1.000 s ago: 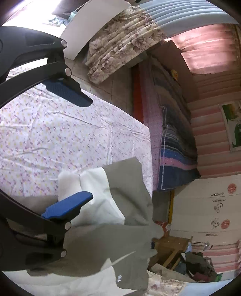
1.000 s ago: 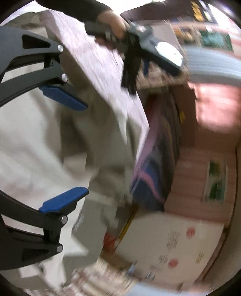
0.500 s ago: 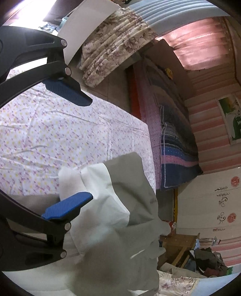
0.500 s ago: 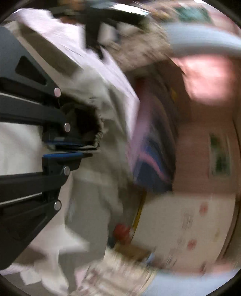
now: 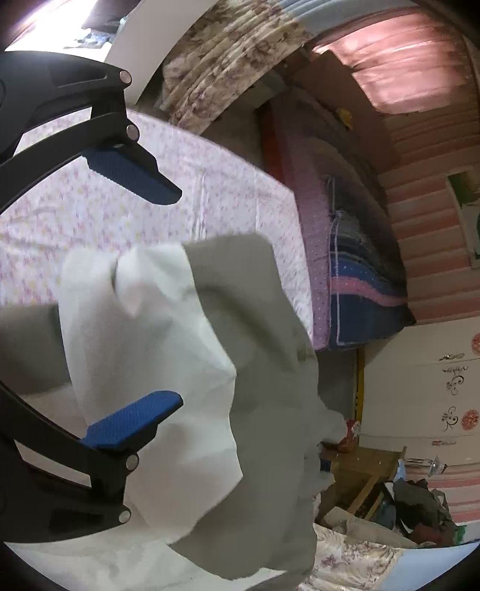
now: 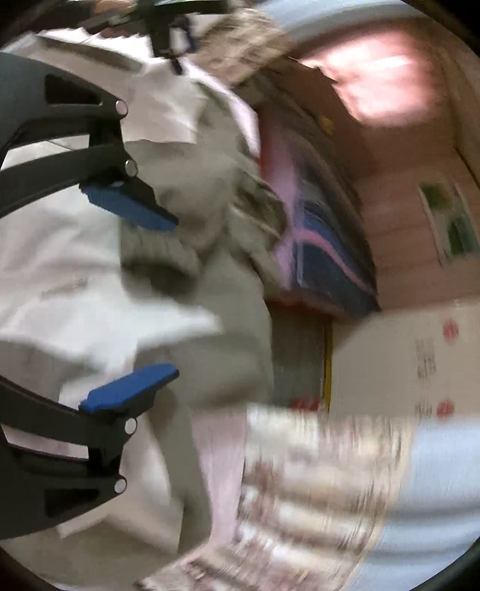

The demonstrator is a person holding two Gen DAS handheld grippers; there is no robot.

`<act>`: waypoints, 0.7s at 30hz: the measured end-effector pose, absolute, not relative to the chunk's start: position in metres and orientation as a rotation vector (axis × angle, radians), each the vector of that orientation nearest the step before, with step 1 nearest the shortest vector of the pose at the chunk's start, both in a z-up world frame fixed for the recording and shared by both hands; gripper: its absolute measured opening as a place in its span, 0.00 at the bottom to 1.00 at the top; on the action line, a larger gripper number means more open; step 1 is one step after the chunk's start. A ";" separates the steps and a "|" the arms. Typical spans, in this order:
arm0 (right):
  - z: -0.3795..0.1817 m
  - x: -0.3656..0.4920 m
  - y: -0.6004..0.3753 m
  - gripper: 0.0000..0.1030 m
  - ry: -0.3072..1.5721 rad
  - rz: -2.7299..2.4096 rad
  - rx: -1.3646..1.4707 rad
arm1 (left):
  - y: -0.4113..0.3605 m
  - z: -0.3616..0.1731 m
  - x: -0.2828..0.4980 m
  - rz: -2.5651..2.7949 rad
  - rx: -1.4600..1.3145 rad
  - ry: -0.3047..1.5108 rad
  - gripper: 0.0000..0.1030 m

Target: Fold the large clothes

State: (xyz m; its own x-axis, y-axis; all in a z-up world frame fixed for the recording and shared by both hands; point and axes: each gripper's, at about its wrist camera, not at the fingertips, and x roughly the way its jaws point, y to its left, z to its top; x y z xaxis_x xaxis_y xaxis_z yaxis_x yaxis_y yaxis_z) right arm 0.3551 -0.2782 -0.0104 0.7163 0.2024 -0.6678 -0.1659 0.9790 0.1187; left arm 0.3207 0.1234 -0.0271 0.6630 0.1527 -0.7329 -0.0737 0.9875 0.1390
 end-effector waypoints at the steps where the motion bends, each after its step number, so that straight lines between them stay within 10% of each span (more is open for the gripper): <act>1: -0.021 0.366 -0.262 0.77 0.762 0.206 0.004 | 0.120 -0.028 0.321 0.122 0.097 0.839 0.97; 4: -0.054 0.395 -0.239 0.74 0.841 0.194 -0.009 | 0.111 -0.026 0.317 0.134 0.121 0.844 0.97; 6: -0.061 0.403 -0.230 0.31 0.859 0.254 0.049 | 0.107 -0.023 0.310 0.141 0.137 0.839 0.97; 9: -0.049 0.395 -0.215 0.16 0.797 0.220 -0.030 | 0.102 -0.016 0.305 0.151 0.162 0.825 0.97; 15: -0.016 0.355 -0.219 0.14 0.557 -0.145 -0.454 | 0.091 -0.011 0.311 0.179 0.220 0.810 0.97; 21: -0.060 0.381 -0.288 0.14 0.807 -0.144 -0.315 | 0.062 -0.042 0.342 0.073 0.188 0.919 0.97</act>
State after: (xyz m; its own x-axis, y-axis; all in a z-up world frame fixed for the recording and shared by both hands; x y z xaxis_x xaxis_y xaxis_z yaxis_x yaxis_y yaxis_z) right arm 0.3810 -0.2885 -0.0604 0.6854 -0.2449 -0.6857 0.0069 0.9439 -0.3302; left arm 0.3422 0.0622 -0.0421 0.6052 0.1430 -0.7831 0.0178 0.9811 0.1929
